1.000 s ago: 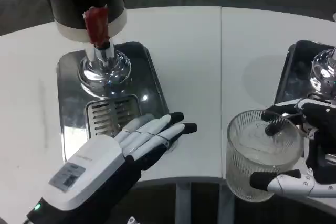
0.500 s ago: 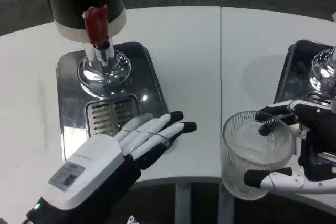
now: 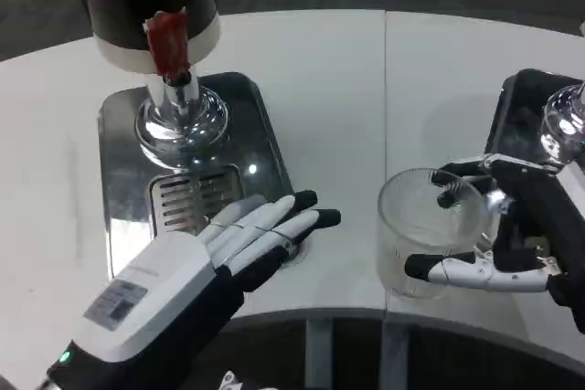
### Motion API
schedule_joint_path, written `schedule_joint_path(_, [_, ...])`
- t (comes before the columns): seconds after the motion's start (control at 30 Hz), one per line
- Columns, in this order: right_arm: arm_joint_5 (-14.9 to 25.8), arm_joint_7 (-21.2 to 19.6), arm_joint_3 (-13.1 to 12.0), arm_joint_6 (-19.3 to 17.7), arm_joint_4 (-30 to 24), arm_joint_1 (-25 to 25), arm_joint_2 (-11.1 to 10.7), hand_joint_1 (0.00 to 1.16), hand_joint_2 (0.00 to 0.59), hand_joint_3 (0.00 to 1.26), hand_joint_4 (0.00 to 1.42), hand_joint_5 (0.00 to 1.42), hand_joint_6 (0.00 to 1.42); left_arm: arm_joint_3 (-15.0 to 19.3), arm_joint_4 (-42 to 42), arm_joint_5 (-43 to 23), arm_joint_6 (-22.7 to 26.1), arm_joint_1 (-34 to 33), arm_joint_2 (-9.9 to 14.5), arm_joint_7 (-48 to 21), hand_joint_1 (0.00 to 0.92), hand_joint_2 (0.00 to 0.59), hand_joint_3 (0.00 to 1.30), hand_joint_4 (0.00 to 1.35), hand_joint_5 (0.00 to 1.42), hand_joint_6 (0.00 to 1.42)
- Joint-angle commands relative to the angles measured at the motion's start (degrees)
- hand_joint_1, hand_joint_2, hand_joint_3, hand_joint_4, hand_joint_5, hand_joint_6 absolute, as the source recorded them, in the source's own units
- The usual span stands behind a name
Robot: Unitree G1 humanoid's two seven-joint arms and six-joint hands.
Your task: Grasp the cup under the faucet to collect the drink, then remove the cup.
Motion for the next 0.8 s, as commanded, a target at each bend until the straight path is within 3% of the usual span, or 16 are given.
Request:
schedule_joint_path(0.03, [-0.74, -3.44, 1.0, -4.71, 6.93, -4.87, 0.41, 0.79, 0.126, 0.88, 1.01, 1.25, 1.34, -0.17, -0.26, 0.13, 0.34, 0.44, -0.26, -0.47, 0.0, 0.034, 0.12, 0.0, 0.05, 0.0])
schedule_joint_path(0.4, [-2.69, -9.36, 4.85, -11.44, 24.96, -15.91, 1.47, 0.79, 0.126, 0.88, 1.01, 1.25, 1.34, -0.27, -0.07, 0.33, 0.42, 0.26, -0.58, -0.37, 0.0, 0.034, 0.12, 0.0, 0.05, 0.0])
schedule_joint_path(0.8, [-3.78, -15.43, 6.61, -18.58, 46.92, -28.34, 1.11, 0.79, 0.126, 0.88, 1.01, 1.25, 1.34, -0.5, -0.01, 0.45, 0.65, 0.26, -1.01, -0.32, 0.0, 0.034, 0.12, 0.0, 0.05, 0.0])
